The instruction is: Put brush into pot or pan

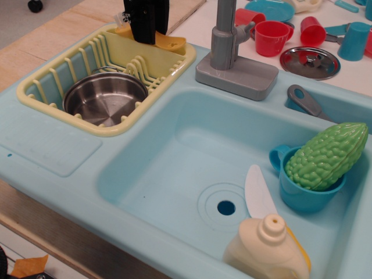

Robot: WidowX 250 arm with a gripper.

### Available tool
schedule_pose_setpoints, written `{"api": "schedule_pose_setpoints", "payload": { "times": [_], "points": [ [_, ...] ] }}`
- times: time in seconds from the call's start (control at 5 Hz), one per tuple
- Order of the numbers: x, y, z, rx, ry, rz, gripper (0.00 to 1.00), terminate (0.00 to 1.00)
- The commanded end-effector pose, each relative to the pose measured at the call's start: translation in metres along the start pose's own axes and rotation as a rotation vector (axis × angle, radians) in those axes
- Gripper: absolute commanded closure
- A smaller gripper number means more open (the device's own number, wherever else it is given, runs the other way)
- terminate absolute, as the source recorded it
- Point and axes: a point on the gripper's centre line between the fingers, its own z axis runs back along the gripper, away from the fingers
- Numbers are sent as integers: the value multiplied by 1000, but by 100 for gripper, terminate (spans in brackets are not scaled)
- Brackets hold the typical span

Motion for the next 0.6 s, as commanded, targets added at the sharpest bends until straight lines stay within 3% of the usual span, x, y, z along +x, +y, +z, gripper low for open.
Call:
{"api": "schedule_pose_setpoints", "payload": {
  "times": [0.0,0.4],
  "points": [
    [-1,-2,14,40,12,2,100,0],
    [5,-5,28,50,54,8,100,0]
  ]
}}
